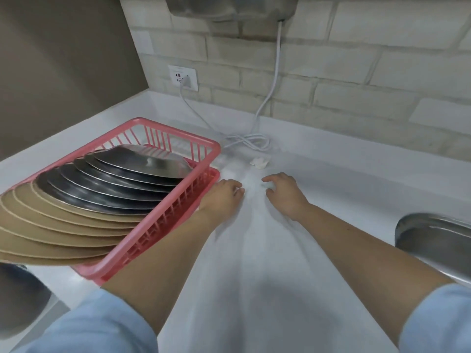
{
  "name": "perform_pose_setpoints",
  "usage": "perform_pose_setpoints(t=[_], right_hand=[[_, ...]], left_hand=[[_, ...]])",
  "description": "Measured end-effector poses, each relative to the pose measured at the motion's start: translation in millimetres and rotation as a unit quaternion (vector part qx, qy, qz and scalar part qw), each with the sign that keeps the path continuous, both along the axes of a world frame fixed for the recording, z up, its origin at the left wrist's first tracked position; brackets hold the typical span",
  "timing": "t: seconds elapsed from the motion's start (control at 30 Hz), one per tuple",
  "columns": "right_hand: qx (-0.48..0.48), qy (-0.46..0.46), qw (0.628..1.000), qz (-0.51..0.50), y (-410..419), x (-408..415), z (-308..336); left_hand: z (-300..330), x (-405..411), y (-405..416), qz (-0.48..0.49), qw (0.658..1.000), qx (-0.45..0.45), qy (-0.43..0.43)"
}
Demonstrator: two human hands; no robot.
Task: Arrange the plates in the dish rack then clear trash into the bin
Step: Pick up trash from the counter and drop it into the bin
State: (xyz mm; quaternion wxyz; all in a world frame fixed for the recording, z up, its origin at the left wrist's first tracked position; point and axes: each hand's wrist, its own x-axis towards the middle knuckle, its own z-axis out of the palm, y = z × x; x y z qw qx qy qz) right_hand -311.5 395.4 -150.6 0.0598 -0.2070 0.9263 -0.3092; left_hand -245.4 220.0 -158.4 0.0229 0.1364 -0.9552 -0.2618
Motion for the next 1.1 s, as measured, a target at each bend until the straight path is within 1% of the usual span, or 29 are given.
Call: perform_pose_setpoints(t=[0.13, 0.3, 0.47, 0.57, 0.63, 0.7, 0.8, 0.9, 0.93, 0.97, 1.03, 1.1], right_hand=[[0.012, 0.028, 1.000, -0.006, -3, -26, -13], [0.012, 0.090, 0.996, -0.009, -11, -53, -17], [0.048, 0.147, 0.987, 0.049, -29, -75, -10], [0.089, 0.138, 0.982, 0.093, -39, -84, -10], [0.121, 0.123, 0.978, 0.120, -44, -86, -11], [0.134, 0.098, 0.977, 0.136, -48, -89, -13], [0.127, 0.066, 0.983, 0.113, -52, -92, -11], [0.136, 0.092, 0.983, 0.086, -52, -88, -6], [0.118, 0.084, 0.987, 0.073, -50, -83, -6], [0.085, 0.057, 0.993, 0.056, -48, -76, -4], [-0.012, -0.016, 1.000, 0.020, -41, -60, -3], [-0.103, -0.056, 0.993, -0.008, -33, -40, -2]], left_hand=[[-15, -9, 0, 0.000, 0.998, -0.030, 0.053], [-37, -9, 1, -0.012, 0.988, -0.115, 0.105], [-45, -8, 5, 0.006, 0.982, -0.115, 0.150], [-46, -9, 4, 0.013, 0.980, -0.116, 0.159], [-44, -8, 4, 0.014, 0.981, -0.115, 0.156], [-44, -8, 5, 0.013, 0.982, -0.112, 0.155], [-44, -9, 3, 0.013, 0.981, -0.111, 0.156], [-45, -9, 3, 0.012, 0.981, -0.111, 0.159], [-45, -8, 3, 0.012, 0.982, -0.107, 0.156], [-45, -8, 3, 0.009, 0.982, -0.105, 0.156], [-44, -7, 1, 0.004, 0.984, -0.096, 0.150], [-43, -5, -1, -0.002, 0.988, -0.074, 0.135]])
